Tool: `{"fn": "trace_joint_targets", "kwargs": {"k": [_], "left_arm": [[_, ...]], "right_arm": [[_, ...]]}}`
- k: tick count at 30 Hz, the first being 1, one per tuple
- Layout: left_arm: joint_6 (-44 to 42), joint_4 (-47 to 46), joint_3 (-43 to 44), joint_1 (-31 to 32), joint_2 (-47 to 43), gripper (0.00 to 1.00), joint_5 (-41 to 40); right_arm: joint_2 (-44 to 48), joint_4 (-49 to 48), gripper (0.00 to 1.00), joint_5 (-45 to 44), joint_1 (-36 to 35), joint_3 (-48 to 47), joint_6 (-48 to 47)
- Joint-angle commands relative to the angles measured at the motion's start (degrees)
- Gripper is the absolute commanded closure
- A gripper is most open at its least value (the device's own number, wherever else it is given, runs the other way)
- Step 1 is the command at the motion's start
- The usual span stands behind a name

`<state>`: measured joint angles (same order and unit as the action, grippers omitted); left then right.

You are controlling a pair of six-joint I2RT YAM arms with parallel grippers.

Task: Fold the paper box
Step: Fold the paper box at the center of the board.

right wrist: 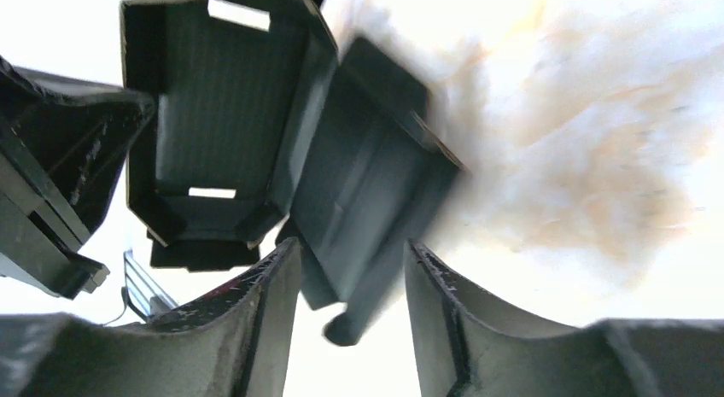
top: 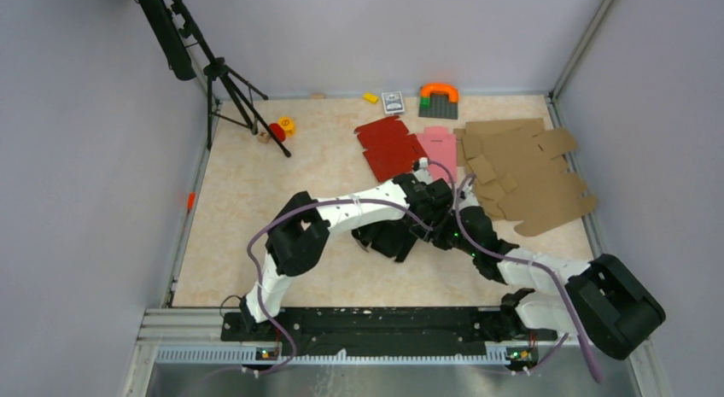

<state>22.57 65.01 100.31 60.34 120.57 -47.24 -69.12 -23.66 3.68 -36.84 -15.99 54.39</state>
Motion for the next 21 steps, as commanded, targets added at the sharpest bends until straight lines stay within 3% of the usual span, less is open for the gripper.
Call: {"fn": "trace_joint_targets", "kwargs": {"k": [1, 6, 11, 15, 21], "left_arm": [[0.20, -2.28, -0.95, 1.85, 0.58, 1.00, -5.45], [0.29, -3.22, -0.85, 2.67, 0.89, 1.00, -5.27], [-0.10, -3.36, -0.51, 3.28, 1.18, 1.00, -4.68], [0.44, -2.02, -0.01, 3.47, 1.48, 1.00, -5.05], [1.44, -0.17, 2.21, 4.15, 2.52, 1.00, -4.12]], "right_arm": [[4.57, -7.08, 0.54, 6.17, 6.83, 4.78, -3.80], [1.46, -10.32, 0.69, 10.12, 9.07, 6.73, 0.44], [-0.49, -20.20, 0.74, 12.13, 9.67, 10.12, 4.10], [-3.55, -22.22, 0.78, 17.46, 10.20, 6.72, 2.56], [-13.85, -35.27, 0.98, 22.06, 10.21, 6.63, 9.95]]}}
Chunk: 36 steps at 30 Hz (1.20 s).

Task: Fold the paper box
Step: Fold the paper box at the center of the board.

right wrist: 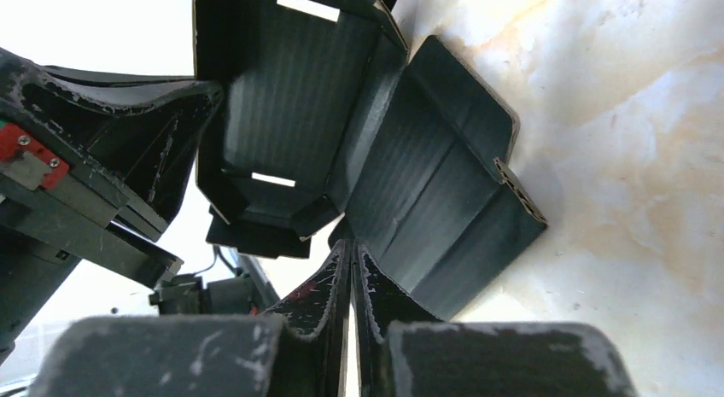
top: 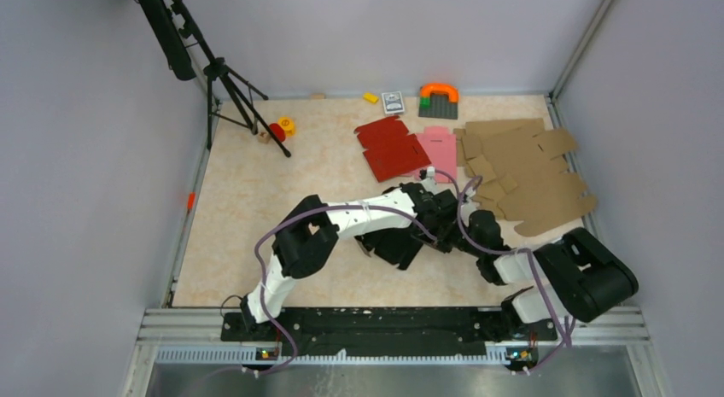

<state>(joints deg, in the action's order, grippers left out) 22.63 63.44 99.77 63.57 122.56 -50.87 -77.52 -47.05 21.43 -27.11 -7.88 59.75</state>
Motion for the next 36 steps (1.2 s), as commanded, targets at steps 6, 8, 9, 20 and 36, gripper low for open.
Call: {"fn": "trace_joint_targets", "kwargs": {"k": [6, 8, 9, 20, 36], "left_arm": [[2.66, 3.26, 5.37, 2.57, 2.20, 1.00, 0.18], [2.97, 3.70, 6.05, 2.76, 2.57, 1.00, 1.23], [3.14, 3.86, 6.31, 2.86, 2.55, 1.00, 2.11], [1.27, -7.19, 0.64, 0.87, -6.74, 0.98, 23.28], [3.58, -36.26, -31.06, -21.81, -27.22, 0.52, 74.33]], "right_arm": [[-17.95, -24.54, 1.00, 7.63, 0.46, -2.49, 8.98], [-22.80, -29.09, 1.00, 8.05, 0.48, -3.00, 10.28], [-25.06, -31.19, 1.00, 8.10, 0.48, -3.09, 10.98], [-31.33, -30.93, 1.00, 6.47, 0.48, -4.21, 9.49], [-26.68, -16.43, 1.00, 4.58, 1.50, -4.80, 2.05]]}}
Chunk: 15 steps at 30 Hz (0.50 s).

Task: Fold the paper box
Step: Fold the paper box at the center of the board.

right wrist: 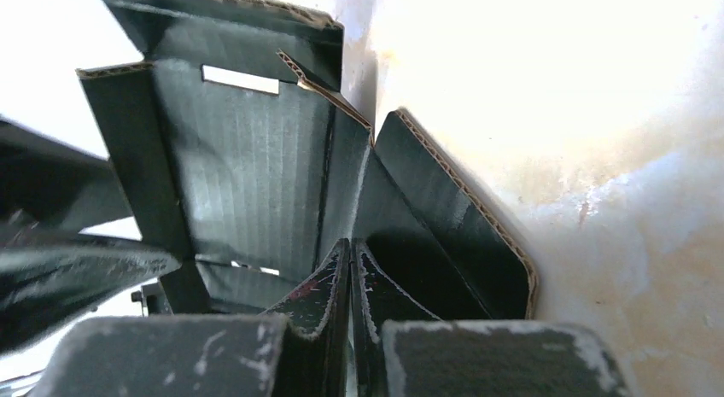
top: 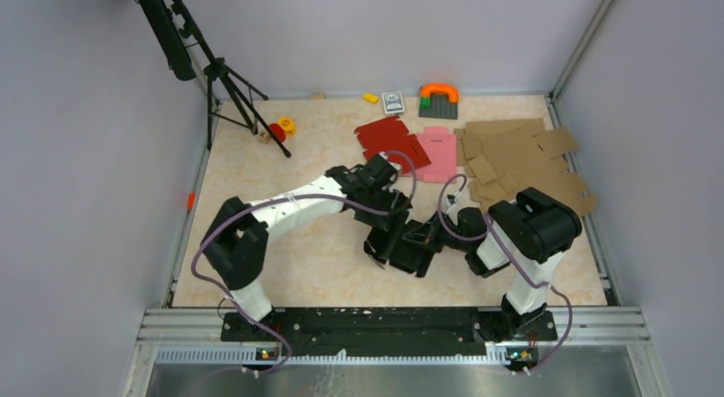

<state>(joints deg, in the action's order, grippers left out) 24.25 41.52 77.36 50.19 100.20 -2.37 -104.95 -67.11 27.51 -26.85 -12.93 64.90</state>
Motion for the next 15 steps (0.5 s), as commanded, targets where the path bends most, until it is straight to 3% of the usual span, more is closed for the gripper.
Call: {"fn": "trace_joint_targets", "kwargs": {"k": [1, 9, 15], "left_arm": [[3.27, -17.26, -11.09, -11.17, -5.15, 0.51, 31.67], [10.92, -35.17, -21.30, -16.56, -7.96, 0.44, 49.60], [19.60, -50.75, -26.33, -16.95, -7.87, 0.40, 56.36]], "right_arm": [[0.90, 3.63, 1.00, -1.42, 1.35, 0.35, -3.26], [2.84, 6.80, 1.00, -1.88, 1.52, -0.32, -4.67], [2.86, 7.20, 1.00, -2.19, 1.53, -0.43, -4.96]]}}
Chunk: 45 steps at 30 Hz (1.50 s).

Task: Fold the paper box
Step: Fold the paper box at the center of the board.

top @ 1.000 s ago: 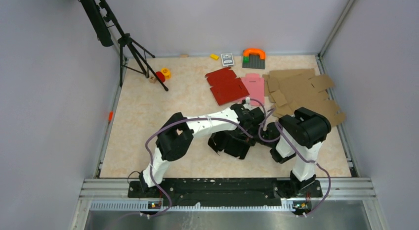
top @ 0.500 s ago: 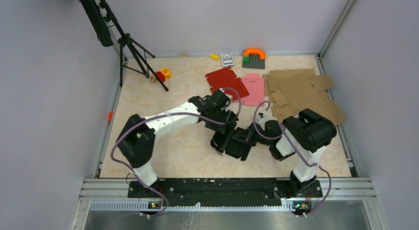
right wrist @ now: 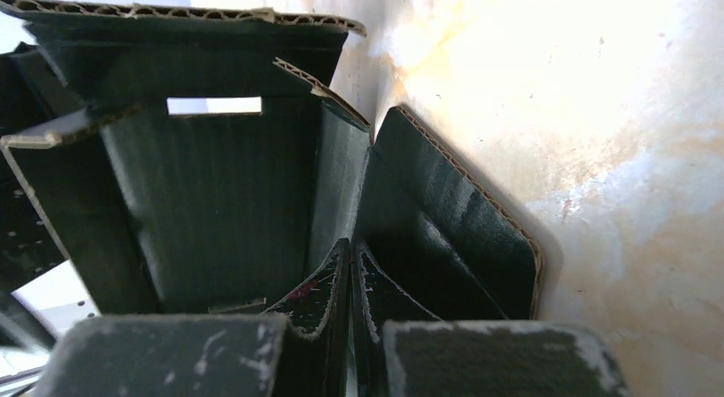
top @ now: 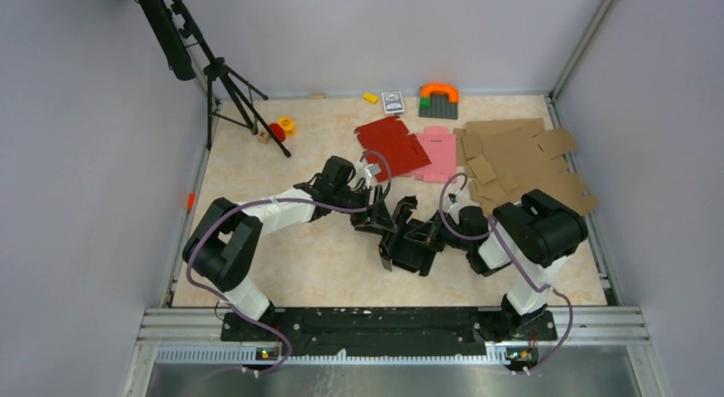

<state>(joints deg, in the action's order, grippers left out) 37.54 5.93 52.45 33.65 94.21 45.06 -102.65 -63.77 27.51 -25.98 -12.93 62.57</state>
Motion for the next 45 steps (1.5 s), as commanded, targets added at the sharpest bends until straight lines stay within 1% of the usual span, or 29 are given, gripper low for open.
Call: {"fn": "trace_joint_targets", "kwargs": {"k": [1, 7, 13, 15, 19, 21, 24, 30, 34, 39, 45], "left_arm": [[6.80, -16.31, -1.82, -0.36, -1.81, 0.40, 9.25], [6.97, -16.80, -2.57, -0.51, -0.43, 0.41, 7.76], [5.78, -14.68, -2.30, -0.50, 1.67, 0.50, 4.74], [4.22, -11.94, -1.56, -0.45, 2.11, 0.52, 3.12], [2.09, -8.24, -0.39, -0.30, 3.27, 0.54, 0.31], [1.83, -7.94, -0.15, -0.22, 3.92, 0.55, -0.02], [1.56, -7.54, 0.13, 0.01, 4.48, 0.60, -0.46], [0.43, -6.16, 1.17, 0.86, 4.82, 0.66, -1.86], [-0.91, -2.17, 2.46, 1.57, 3.09, 0.67, -3.96], [-3.26, 4.30, 6.85, 4.14, 2.85, 0.75, -7.40], [-4.99, 9.91, 11.66, 8.16, 4.77, 0.75, -12.12]], "right_arm": [[0.60, 3.86, 1.00, -2.19, 0.66, -0.43, -2.62], [0.65, 3.51, 1.00, -1.93, 0.64, -0.41, -2.58], [1.20, 3.74, 1.00, -1.89, 0.66, -0.43, -2.45], [1.43, 3.75, 1.00, -1.86, 0.62, -0.51, -2.51], [1.89, 4.11, 1.00, -1.92, 0.61, -0.60, -2.60], [2.01, 4.19, 1.00, -1.93, 0.63, -0.53, -2.54], [2.08, 4.19, 1.00, -1.93, 0.66, -0.59, -2.54], [2.27, 4.09, 1.00, -1.86, 0.61, -0.55, -2.61], [2.49, 3.93, 1.00, -1.84, 0.66, -0.27, -2.76], [3.31, 4.57, 1.00, -1.97, 0.62, -0.08, -3.19], [3.53, 4.68, 1.00, -2.08, 0.60, 0.09, -3.47]]}}
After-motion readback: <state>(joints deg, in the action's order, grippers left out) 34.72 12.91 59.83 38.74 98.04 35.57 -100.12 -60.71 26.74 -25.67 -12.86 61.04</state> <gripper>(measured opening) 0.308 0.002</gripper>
